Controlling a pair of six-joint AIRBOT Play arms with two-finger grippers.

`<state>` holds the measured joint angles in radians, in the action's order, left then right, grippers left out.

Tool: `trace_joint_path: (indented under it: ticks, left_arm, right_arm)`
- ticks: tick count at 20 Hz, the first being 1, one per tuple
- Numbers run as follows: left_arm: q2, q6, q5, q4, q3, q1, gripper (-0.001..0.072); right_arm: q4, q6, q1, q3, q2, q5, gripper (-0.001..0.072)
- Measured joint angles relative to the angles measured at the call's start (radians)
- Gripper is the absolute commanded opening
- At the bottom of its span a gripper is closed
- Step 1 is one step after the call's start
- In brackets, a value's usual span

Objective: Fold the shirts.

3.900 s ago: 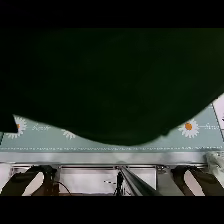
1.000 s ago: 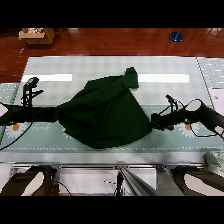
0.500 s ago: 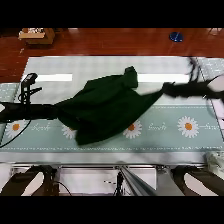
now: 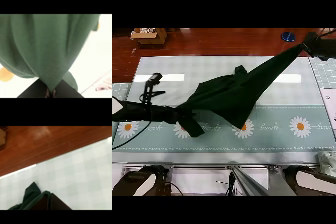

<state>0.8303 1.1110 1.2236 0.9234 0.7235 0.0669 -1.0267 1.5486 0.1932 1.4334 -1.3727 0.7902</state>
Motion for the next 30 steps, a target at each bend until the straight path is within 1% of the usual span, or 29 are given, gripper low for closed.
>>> trace_joint_path:
  ticks: [1, 5, 8, 10, 11, 12, 13, 16, 19, 22, 25, 30]
  left_arm:
    - [0.004, -0.001, -0.001, -0.002, 0.0, 0.013, 0.0029]
    - [0.032, 0.0, -0.034, -0.002, -0.001, 0.039, 0.0029]
    - [0.066, 0.0, -0.061, -0.004, -0.001, 0.044, 0.0029]
    - [0.092, 0.002, -0.069, -0.004, -0.001, 0.046, 0.0029]
    - [0.103, 0.002, -0.072, -0.004, -0.001, 0.047, 0.0029]
    - [0.114, 0.002, -0.073, -0.004, -0.001, 0.047, 0.0029]
    - [0.122, 0.001, -0.074, -0.004, -0.001, 0.048, 0.0029]
    - [0.135, 0.001, -0.078, -0.005, -0.001, 0.048, 0.0029]
    - [0.14, 0.0, -0.079, -0.005, -0.001, 0.048, 0.0029]
    - [0.142, 0.0, -0.08, -0.005, -0.001, 0.048, 0.0029]
    - [0.142, 0.0, -0.08, -0.005, -0.001, 0.048, 0.0029]
    - [0.142, -0.002, -0.079, -0.005, -0.001, 0.048, 0.0029]
  right_arm:
    - [-0.001, 0.0, 0.005, 0.008, -0.016, 0.011, 0.0391]
    - [-0.032, -0.05, 0.014, 0.026, -0.023, 0.163, 0.0387]
    - [-0.188, -0.075, 0.018, 0.002, 0.007, 0.369, 0.0381]
    - [-0.241, -0.092, 0.02, -0.097, 0.048, 0.479, 0.0391]
    - [-0.233, -0.1, 0.019, -0.179, 0.078, 0.507, 0.0434]
    - [-0.201, -0.106, 0.014, -0.267, 0.111, 0.512, 0.0453]
    - [-0.149, -0.113, 0.003, -0.362, 0.145, 0.503, 0.0482]
    - [0.015, -0.126, -0.07, -0.63, 0.232, 0.404, 0.0483]
    - [0.136, -0.109, -0.21, -0.779, 0.27, 0.268, 0.0483]
    - [0.178, -0.025, -0.363, -0.837, 0.277, 0.121, 0.0484]
    - [0.188, 0.06, -0.469, -0.859, 0.242, 0.028, 0.0484]
    - [0.263, 0.104, -0.586, -0.869, 0.186, -0.101, 0.0483]
